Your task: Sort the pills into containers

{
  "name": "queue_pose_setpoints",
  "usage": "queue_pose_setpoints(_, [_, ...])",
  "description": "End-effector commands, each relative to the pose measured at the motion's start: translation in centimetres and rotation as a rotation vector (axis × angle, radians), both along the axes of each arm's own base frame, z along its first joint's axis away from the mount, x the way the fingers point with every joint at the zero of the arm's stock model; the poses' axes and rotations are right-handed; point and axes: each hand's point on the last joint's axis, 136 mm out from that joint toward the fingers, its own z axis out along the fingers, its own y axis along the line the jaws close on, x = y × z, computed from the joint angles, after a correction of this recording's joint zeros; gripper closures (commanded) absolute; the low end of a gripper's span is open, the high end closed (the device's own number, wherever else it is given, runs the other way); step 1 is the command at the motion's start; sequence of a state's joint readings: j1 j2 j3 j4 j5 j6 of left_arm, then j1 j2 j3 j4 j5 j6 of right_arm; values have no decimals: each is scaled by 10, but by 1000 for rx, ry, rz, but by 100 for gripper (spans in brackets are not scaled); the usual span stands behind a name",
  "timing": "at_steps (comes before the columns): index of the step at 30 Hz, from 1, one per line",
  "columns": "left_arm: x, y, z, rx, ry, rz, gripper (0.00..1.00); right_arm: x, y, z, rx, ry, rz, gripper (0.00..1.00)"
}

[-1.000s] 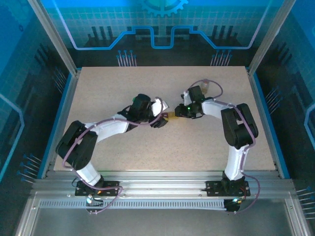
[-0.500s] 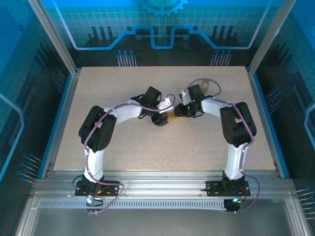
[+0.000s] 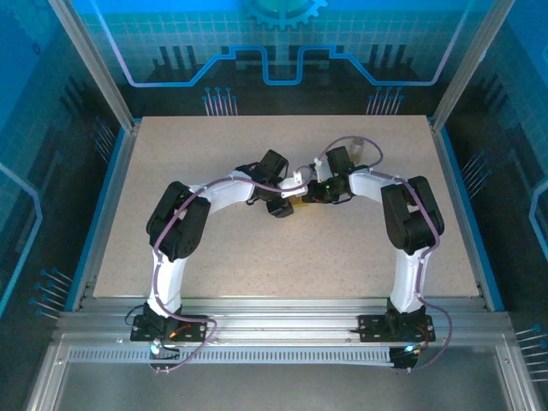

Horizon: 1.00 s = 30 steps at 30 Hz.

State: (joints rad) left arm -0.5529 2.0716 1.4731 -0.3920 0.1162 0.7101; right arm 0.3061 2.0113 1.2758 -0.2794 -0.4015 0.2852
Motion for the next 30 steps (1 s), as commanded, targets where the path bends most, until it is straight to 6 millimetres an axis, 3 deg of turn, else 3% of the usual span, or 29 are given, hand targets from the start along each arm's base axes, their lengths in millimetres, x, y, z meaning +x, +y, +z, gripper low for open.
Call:
queue_pose_setpoints(1, [0, 3, -10, 45, 17, -22, 40, -20, -7, -31, -57, 105, 21, 68])
queue_pose_setpoints(5, [-1, 4, -16, 59, 35, -25, 41, -21, -8, -32, -62, 108, 20, 69])
queue_pose_setpoints(14, [2, 1, -16, 52, 28, -35, 61, -22, -9, -35, -82, 111, 26, 69])
queue_pose_setpoints(18, [2, 0, -11, 36, 56, -7, 66, -22, -13, -37, -110, 105, 22, 70])
queue_pose_setpoints(30, [6, 3, 11, -137, 292, 167, 63, -26, -20, -49, -196, 119, 19, 72])
